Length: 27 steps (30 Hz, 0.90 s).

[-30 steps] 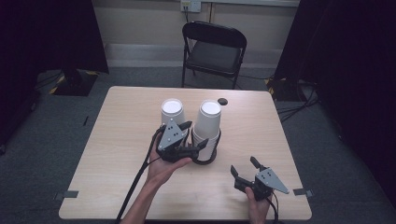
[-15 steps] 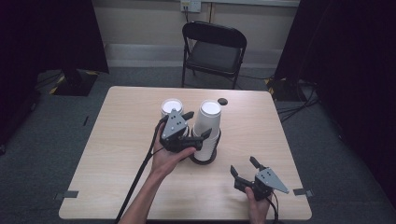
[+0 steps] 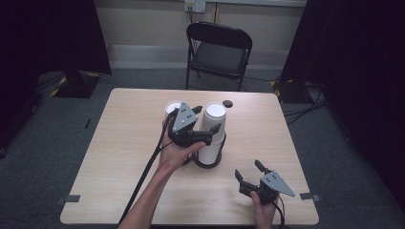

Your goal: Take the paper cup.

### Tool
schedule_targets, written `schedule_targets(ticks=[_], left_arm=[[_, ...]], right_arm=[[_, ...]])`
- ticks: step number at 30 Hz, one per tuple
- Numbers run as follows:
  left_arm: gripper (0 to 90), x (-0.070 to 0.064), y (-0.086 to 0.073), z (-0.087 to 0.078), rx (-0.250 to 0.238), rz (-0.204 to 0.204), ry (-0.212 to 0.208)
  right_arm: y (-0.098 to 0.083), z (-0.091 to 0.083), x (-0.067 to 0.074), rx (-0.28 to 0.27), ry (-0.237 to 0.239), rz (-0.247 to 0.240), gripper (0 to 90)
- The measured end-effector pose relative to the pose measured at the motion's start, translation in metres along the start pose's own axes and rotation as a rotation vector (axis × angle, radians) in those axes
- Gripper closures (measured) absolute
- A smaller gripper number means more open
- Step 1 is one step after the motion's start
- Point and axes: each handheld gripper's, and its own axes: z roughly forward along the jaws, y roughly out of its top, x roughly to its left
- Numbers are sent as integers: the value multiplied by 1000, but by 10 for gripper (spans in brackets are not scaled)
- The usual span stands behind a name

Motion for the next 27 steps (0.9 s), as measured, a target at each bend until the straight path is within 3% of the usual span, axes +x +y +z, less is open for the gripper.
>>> schedule_targets(ticks=[10, 13, 19, 27], left_arm=[[203, 3, 1, 14, 25, -17, 14], [186, 2, 0, 20, 48, 27, 31], [187, -1, 3, 24, 54, 44, 31], [183, -1, 3, 31, 70, 25, 39]], right_arm=[[0, 0, 0, 1, 0, -2, 151], [0, 0, 0, 1, 1, -1, 152], [0, 0, 0, 1, 1, -1, 152], [0, 0, 0, -1, -3, -3, 152]])
